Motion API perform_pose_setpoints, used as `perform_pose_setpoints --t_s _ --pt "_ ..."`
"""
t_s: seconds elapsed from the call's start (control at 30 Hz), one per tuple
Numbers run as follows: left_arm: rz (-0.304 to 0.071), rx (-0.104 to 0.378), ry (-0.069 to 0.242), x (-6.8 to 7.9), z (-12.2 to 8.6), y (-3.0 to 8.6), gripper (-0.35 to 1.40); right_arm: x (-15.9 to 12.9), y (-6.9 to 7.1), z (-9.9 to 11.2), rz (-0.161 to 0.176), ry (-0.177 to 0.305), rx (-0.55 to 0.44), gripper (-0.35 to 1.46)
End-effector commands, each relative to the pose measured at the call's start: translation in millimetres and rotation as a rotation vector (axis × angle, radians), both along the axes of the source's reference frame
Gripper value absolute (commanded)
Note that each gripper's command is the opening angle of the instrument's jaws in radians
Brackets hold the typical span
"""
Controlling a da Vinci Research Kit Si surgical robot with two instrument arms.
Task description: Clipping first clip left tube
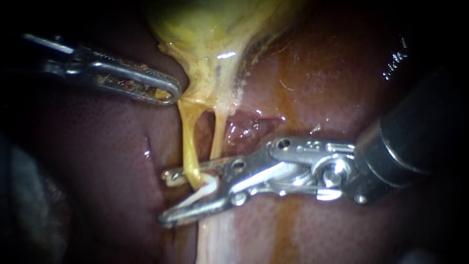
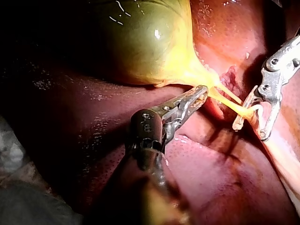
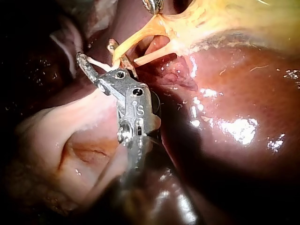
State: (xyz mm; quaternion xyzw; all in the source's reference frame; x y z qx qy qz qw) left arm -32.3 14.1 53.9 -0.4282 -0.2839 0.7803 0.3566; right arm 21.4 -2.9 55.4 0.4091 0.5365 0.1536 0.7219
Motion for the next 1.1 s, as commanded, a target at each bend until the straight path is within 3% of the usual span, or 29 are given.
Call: perform_pose_setpoints --t_s 0.03,0.7,0.83,0.97,1.1 --pt "0.0 0.0 0.0 0.0 0.0 0.0 -0.35 -0.1 0.0 0.2 -0.006 0.0 0.0 0.38" --pt "0.0 0.0 0.0 0.0 0.0 0.0 -0.35 -1.0 0.4 0.8 -0.009 -0.012 -0.001 -0.03" --pt "0.0 0.0 0.0 0.0 0.0 0.0 -0.35 -1.1 0.4 0.8 -0.008 -0.023 0.02 -0.12" --pt "0.0 0.0 0.0 0.0 0.0 0.0 -0.35 -1.1 0.4 0.8 -0.007 -0.033 0.041 -0.35" --pt "0.0 0.0 0.0 0.1 0.0 0.0 -0.35 -1.3 0.5 0.8 -0.016 -0.066 0.054 -0.35"
